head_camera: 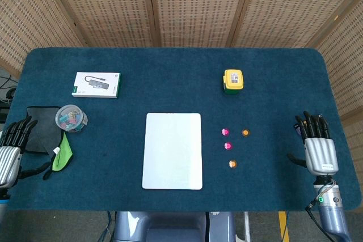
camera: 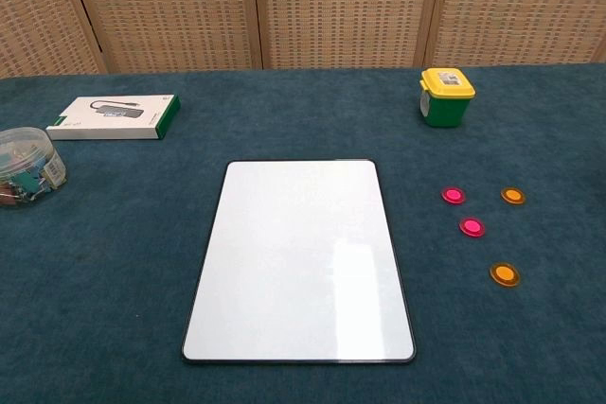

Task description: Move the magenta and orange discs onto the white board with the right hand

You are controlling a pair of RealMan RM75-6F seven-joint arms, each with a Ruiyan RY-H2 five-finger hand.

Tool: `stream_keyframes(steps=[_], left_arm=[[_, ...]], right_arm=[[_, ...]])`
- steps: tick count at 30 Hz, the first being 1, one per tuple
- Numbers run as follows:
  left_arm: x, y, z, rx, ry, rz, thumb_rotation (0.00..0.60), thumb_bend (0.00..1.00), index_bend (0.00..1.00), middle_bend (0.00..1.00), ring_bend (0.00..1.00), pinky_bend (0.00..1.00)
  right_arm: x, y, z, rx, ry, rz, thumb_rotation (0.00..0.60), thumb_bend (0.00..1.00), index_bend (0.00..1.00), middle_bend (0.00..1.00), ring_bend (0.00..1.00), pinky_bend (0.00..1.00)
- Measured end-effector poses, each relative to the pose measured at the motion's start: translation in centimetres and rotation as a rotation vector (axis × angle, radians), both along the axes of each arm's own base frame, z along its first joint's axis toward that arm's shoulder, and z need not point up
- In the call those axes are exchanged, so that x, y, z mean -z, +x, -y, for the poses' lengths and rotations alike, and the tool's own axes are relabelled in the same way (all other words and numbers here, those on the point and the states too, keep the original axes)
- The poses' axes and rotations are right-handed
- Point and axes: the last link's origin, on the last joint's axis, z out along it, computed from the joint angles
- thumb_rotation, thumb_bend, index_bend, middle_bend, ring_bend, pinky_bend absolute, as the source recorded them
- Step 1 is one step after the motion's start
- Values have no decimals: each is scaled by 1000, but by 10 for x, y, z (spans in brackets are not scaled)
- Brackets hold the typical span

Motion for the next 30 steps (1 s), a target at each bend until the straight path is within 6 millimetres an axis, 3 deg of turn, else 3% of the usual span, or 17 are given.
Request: stream_keyframes(steps=[10, 14, 17, 19, 30], left_arm=[[0, 1, 1, 3, 2, -3, 600, 0, 0, 0, 0, 0], [1, 0, 0, -1, 5, -9, 600, 0, 0, 0, 0, 0], [2, -1, -1, -7, 1, -9, 600, 0, 0, 0, 0, 0], [2, -1, -2, -11, -1, -10, 600, 0, 0, 0, 0, 0], [3, -4, -4, -36, -17, -4, 600, 0, 0, 0, 0, 0]], right_arm=[[1, -1, 1, -14, 22, 19, 600, 0, 6, 0, 0, 0], [9, 6, 11, -26, 93, 38, 600, 52, 171, 0, 0, 0], [18, 18, 26, -49, 174, 53, 600, 202, 269, 0, 0, 0], [27, 28, 41, -66, 233, 55, 600, 249, 302, 0, 0, 0], [76, 86, 120, -43, 423, 30, 600, 260, 326, 0, 0, 0]])
